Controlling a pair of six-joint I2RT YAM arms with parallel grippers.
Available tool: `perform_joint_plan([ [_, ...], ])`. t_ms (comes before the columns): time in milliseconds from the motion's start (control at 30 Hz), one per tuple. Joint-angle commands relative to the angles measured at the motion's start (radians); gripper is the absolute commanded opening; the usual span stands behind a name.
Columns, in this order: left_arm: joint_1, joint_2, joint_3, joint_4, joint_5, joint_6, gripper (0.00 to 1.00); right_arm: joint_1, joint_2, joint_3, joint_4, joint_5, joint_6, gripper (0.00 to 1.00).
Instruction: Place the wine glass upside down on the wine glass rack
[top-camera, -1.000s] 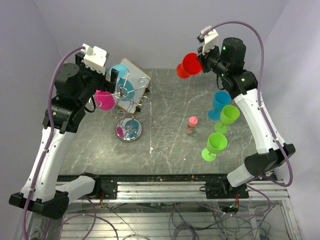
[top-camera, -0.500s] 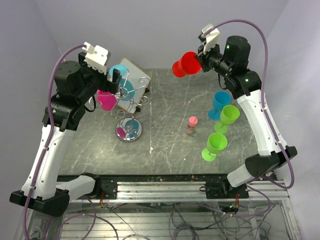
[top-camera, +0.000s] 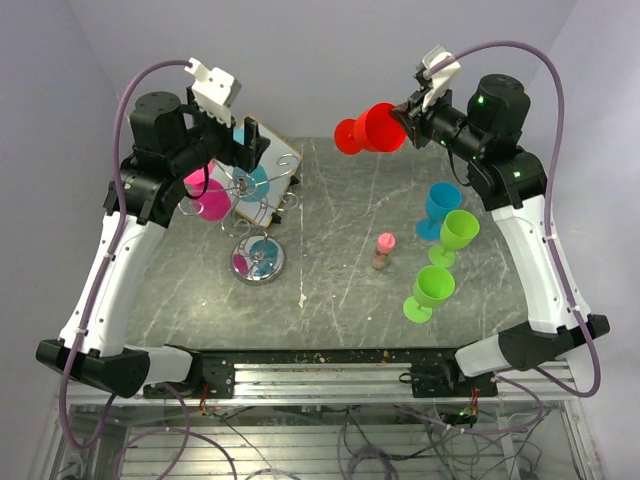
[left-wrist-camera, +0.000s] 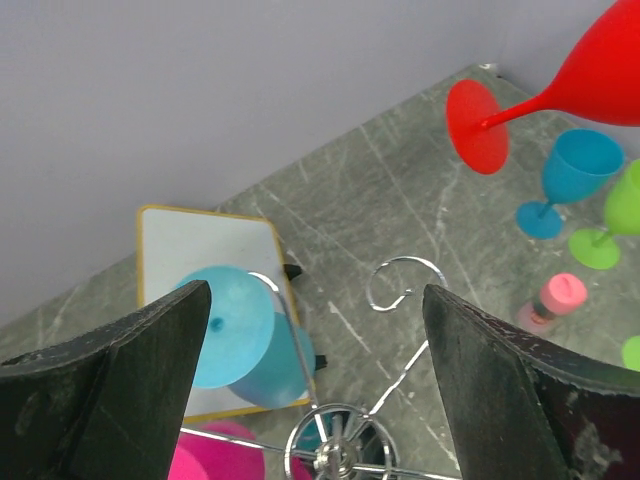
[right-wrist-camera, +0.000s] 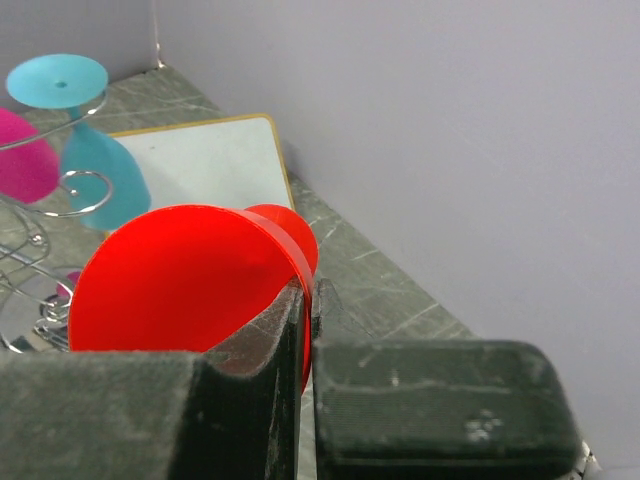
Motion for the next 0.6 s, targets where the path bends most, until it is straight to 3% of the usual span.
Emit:
perform_joint_plan([
  [0,-0.024,0.022,0.043,0.059,0.107,-0.09,0.96,0.004,-0.058,0.014,0.008,-0.052,0.013,0.0],
  [167,-0.069,0.093,0.123,0.067,0.125,-0.127,0.94,0.004,-0.073,0.054,-0.014,-0.052,0.012,0.0],
  [400,-0.12,0.184,0.177,0.146,0.18,-0.324,0.94,0.0,-0.08,0.122,-0.026,-0.026,0.035,0.0],
  [567,-0.159,0.226,0.184,0.195,0.243,-0.443,0.91,-0.027,-0.068,0.181,-0.041,-0.12,0.074,0.0],
])
